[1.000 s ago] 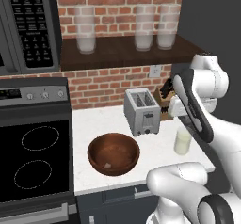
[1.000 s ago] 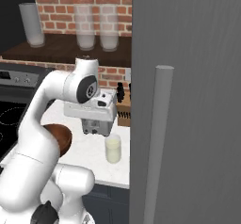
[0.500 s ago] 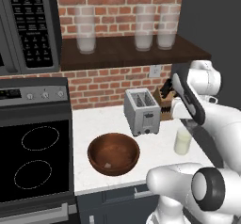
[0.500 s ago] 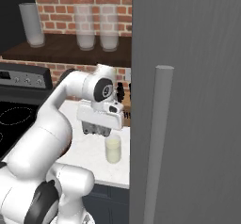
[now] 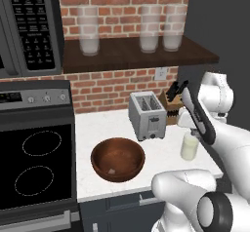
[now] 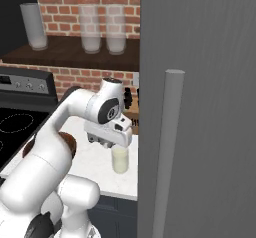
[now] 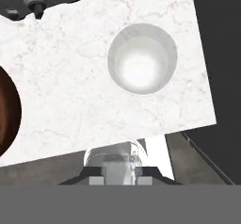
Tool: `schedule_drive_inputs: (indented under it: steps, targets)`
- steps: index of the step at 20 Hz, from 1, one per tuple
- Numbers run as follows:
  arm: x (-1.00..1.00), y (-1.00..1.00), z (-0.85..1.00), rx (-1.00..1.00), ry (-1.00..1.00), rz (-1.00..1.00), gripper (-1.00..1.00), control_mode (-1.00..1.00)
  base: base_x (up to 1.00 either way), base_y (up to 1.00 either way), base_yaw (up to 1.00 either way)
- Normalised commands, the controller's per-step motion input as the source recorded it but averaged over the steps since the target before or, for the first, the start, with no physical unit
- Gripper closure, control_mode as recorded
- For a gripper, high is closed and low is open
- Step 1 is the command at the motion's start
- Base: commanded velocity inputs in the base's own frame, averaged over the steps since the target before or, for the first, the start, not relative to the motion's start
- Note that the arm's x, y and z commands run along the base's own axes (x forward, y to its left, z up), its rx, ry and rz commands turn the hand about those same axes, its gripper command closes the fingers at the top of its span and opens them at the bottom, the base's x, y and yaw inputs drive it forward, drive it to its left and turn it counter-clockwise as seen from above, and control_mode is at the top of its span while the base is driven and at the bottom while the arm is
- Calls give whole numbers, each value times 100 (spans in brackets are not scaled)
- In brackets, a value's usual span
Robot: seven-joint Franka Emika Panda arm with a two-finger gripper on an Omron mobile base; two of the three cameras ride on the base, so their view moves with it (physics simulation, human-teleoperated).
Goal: Grab a lemon wedge from the fridge and one ice cube from the ice bowl, and put them in the glass of lemonade.
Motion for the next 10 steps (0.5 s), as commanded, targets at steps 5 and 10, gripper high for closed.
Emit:
schedule_drive_inputs:
  steps: [5, 10]
  targets:
    - [34, -18, 2, -7, -1, -10, 100, -100, 0, 0, 0]
    - [40, -23, 2, -4, 9, -8, 100, -100, 0, 0, 0]
